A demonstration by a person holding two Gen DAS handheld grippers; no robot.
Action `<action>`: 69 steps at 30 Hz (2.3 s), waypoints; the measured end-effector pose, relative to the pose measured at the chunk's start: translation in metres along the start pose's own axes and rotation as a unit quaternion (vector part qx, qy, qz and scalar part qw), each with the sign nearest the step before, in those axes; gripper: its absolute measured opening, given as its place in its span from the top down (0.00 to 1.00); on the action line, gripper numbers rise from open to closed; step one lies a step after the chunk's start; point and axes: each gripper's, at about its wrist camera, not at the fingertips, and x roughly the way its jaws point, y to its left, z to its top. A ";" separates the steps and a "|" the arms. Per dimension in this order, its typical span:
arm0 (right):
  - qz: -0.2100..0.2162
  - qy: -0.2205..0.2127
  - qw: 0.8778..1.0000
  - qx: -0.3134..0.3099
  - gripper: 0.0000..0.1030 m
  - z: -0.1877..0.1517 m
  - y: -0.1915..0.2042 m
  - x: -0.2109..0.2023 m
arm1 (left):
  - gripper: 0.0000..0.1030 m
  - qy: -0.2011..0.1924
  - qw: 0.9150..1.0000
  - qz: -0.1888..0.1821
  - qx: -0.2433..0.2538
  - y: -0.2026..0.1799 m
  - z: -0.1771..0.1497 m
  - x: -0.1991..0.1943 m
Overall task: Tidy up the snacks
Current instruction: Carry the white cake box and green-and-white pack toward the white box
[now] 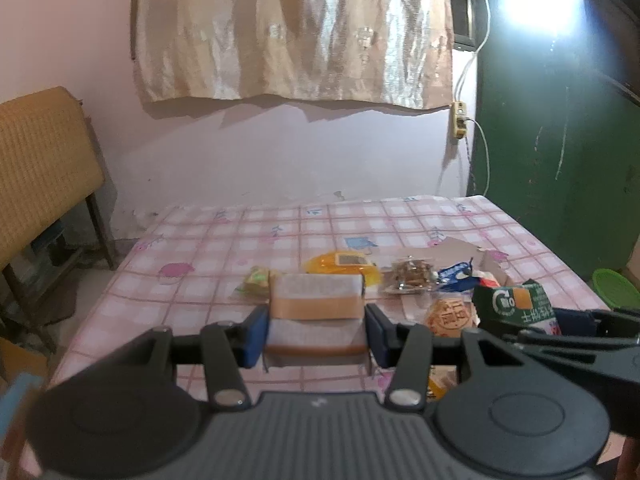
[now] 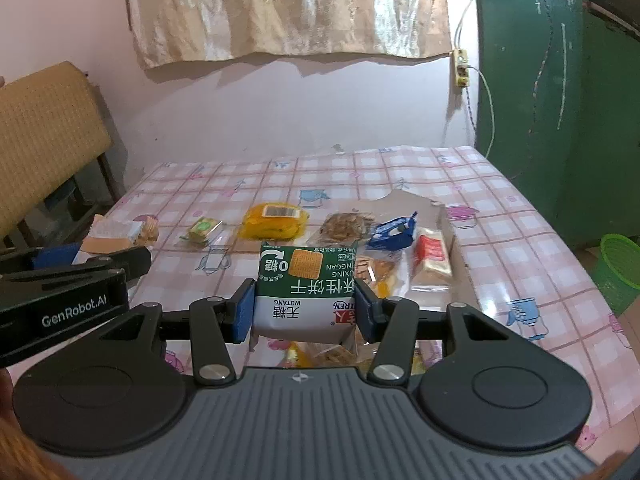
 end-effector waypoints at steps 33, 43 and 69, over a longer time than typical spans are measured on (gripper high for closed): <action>-0.072 -0.013 0.995 0.066 0.39 -0.007 -0.076 -0.033 | 0.52 0.017 0.996 -0.085 0.032 -0.070 0.009 0.028; -0.076 -0.001 0.994 0.073 0.39 -0.005 -0.086 -0.021 | 0.52 0.025 0.994 -0.099 0.036 -0.085 0.012 0.043; -0.077 0.022 0.994 0.069 0.39 0.015 -0.097 0.044 | 0.52 0.043 0.992 -0.120 0.027 -0.101 0.040 0.116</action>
